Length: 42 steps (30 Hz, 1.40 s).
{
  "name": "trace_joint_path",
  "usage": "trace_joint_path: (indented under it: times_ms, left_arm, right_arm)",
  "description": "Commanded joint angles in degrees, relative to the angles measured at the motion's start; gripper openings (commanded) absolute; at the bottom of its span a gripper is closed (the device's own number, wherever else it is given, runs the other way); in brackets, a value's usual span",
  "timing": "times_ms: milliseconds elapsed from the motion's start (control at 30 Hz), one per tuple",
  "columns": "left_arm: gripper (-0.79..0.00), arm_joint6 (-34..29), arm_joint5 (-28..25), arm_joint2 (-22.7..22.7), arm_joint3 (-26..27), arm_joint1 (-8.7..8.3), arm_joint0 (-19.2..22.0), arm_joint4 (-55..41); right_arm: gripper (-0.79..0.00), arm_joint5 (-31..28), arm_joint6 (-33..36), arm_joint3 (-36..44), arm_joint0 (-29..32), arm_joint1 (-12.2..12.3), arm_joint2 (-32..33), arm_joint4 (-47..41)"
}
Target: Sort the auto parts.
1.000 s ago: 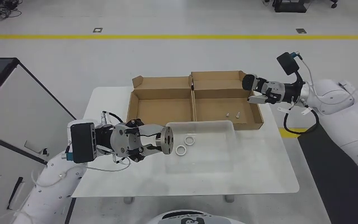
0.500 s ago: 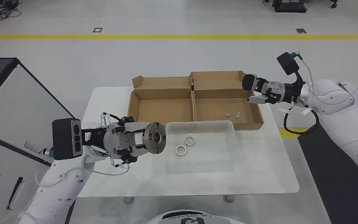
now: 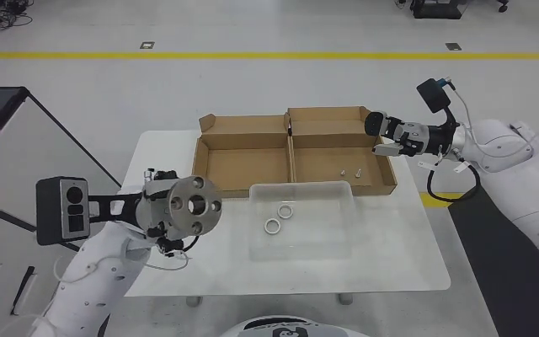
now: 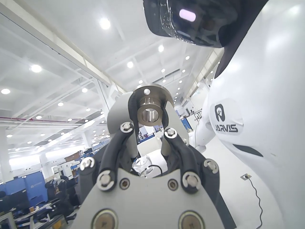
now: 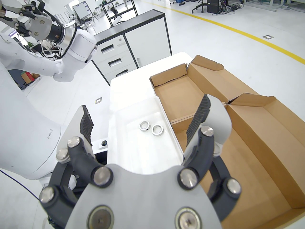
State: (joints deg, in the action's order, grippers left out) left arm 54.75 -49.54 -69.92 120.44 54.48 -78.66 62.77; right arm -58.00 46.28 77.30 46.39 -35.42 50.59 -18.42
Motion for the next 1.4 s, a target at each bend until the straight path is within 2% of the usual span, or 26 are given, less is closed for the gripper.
trace_joint_path:
  times_ms: [0, 200, 567, 1033, 1367]
  left_arm:
    - [-0.785, 0.1, 0.1, 0.0, 0.5, 0.05, 0.1, -0.9]
    - [-0.785, -1.3, -1.3, -1.2, -0.1, -0.02, -0.1, 0.0]
    - [-0.785, -5.0, -5.0, -5.5, -2.1, -0.98, -2.2, 9.4]
    - [-0.785, -0.1, -0.1, -4.3, 2.9, -0.56, -2.4, -2.3]
    - [-0.785, -1.6, -1.6, -5.6, 0.9, -0.61, -3.3, 1.3]
  right_arm:
    - [0.000, 0.0, 0.0, 0.0, 0.0, 0.0, 0.0, 0.0]
    - [0.000, 0.0, 0.0, 0.0, 0.0, 0.0, 0.0, 0.0]
    - [0.000, 0.0, 0.0, 0.0, 0.0, 0.0, 0.0, 0.0]
    - [0.000, 0.0, 0.0, 0.0, 0.0, 0.0, 0.0, 0.0]
    - [0.000, 0.0, 0.0, 0.0, 0.0, 0.0, 0.0, 0.0]
